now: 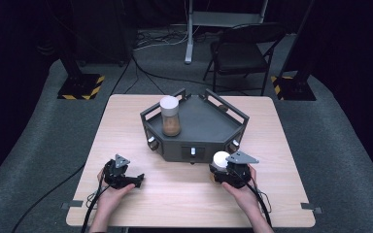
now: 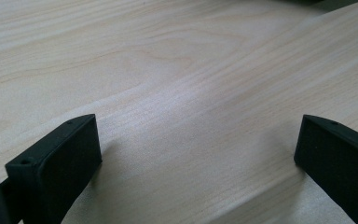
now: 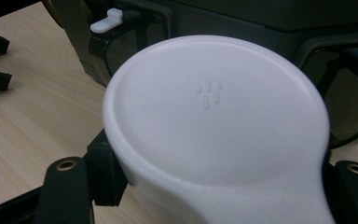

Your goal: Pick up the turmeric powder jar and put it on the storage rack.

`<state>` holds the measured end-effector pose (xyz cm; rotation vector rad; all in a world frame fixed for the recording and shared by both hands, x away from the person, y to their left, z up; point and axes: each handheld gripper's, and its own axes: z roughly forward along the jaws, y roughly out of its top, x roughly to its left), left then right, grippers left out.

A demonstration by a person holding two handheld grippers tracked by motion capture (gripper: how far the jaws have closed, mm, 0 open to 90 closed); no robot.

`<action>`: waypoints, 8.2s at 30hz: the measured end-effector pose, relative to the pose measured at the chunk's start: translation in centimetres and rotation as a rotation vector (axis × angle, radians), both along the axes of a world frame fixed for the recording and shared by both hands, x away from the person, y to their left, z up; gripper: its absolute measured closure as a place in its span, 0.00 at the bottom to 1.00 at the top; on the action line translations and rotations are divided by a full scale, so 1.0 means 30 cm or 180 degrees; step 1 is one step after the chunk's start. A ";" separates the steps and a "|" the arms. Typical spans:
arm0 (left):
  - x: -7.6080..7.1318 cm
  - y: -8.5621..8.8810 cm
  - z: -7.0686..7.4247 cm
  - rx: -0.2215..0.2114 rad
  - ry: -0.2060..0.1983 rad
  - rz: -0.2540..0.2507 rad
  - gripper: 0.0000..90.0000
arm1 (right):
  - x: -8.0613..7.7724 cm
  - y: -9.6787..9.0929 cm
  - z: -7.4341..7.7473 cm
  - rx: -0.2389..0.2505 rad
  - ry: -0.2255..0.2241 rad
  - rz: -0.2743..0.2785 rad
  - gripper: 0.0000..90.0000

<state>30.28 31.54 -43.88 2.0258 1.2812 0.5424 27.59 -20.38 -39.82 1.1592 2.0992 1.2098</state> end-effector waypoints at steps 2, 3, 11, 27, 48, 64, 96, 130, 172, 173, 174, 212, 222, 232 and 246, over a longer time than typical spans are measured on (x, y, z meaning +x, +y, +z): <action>0.000 0.000 0.000 0.0000 0.0000 0.0001 0.00 | 0.000 0.001 0.005 -0.0008 0.0011 -0.0012 0.33; 0.000 0.000 0.000 0.0000 0.0000 0.0001 0.00 | -0.001 0.002 0.008 -0.0019 0.0009 -0.0013 0.33; 0.001 -0.001 0.000 0.0000 0.0000 0.0001 0.00 | -0.015 -0.012 0.064 -0.0036 -0.0052 0.0007 0.33; 0.001 -0.002 0.000 -0.0001 -0.0001 -0.0004 0.00 | -0.026 -0.019 0.197 -0.0102 -0.0161 -0.0028 0.33; 0.002 -0.003 0.000 -0.0001 -0.0001 -0.0005 0.00 | -0.004 0.005 0.331 -0.0153 -0.0191 -0.0083 0.33; 0.003 -0.003 0.001 0.0005 0.0002 -0.0010 0.00 | 0.021 0.024 0.401 -0.0127 -0.0204 -0.0126 0.33; 0.003 -0.003 0.001 0.0006 0.0002 -0.0014 0.00 | 0.165 0.082 0.472 -0.0153 -0.0293 -0.0326 0.33; 0.005 -0.003 0.000 0.0000 -0.0001 -0.0024 0.00 | 0.306 0.167 0.410 -0.0111 -0.0142 -0.0420 0.33; 0.005 -0.006 0.000 0.0003 0.0000 -0.0015 0.00 | 0.128 -0.044 0.363 -0.0008 -0.0123 -0.0422 0.07; 0.006 -0.005 0.001 0.0011 0.0004 -0.0022 0.00 | 0.121 -0.052 0.354 -0.0002 -0.0132 -0.0427 0.07; 0.006 -0.005 0.001 0.0012 0.0004 -0.0022 0.00 | 0.114 -0.058 0.342 -0.0008 -0.0139 -0.0444 0.07; 0.005 -0.006 0.000 0.0001 -0.0001 -0.0017 0.00 | -0.070 -0.202 0.044 0.0083 -0.0257 -0.0886 0.02; 0.005 -0.005 0.000 0.0003 0.0000 -0.0018 0.00 | -0.083 -0.228 -0.026 0.0041 -0.0131 -0.0937 0.02; 0.005 -0.005 0.000 0.0003 -0.0002 -0.0018 0.00 | -0.094 -0.254 -0.113 -0.0011 -0.0012 -0.1073 0.02; 0.006 -0.005 0.000 0.0001 -0.0004 -0.0024 0.00 | -0.058 -0.274 -0.149 -0.0189 0.0246 -0.1170 0.02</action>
